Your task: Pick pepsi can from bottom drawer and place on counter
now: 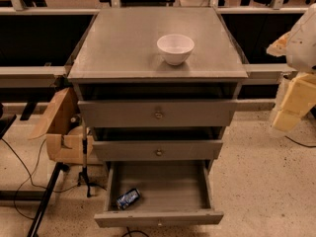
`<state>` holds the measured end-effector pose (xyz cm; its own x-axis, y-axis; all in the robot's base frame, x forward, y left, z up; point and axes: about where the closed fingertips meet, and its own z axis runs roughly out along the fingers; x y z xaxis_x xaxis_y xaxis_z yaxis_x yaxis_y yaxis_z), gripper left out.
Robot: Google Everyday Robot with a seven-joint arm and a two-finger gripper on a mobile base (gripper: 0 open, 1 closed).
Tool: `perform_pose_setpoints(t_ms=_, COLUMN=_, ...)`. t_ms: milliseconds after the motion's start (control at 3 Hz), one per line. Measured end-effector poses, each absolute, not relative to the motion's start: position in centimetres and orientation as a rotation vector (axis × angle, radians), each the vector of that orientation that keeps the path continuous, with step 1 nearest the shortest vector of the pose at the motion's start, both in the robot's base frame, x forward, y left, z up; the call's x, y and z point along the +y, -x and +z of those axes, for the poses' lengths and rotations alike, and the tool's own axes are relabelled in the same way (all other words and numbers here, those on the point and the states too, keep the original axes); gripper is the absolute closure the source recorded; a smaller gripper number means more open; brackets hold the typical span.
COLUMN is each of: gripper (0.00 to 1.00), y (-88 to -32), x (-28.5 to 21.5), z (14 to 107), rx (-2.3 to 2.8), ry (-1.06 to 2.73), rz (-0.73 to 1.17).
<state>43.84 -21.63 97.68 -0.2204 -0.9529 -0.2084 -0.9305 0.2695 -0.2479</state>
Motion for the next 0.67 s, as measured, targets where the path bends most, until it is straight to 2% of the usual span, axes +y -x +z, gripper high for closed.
perform_pose_setpoints(t_ms=667, gripper=0.00, y=-44.5, x=-20.6, z=97.4, rx=2.179, ry=1.719, rz=-0.093)
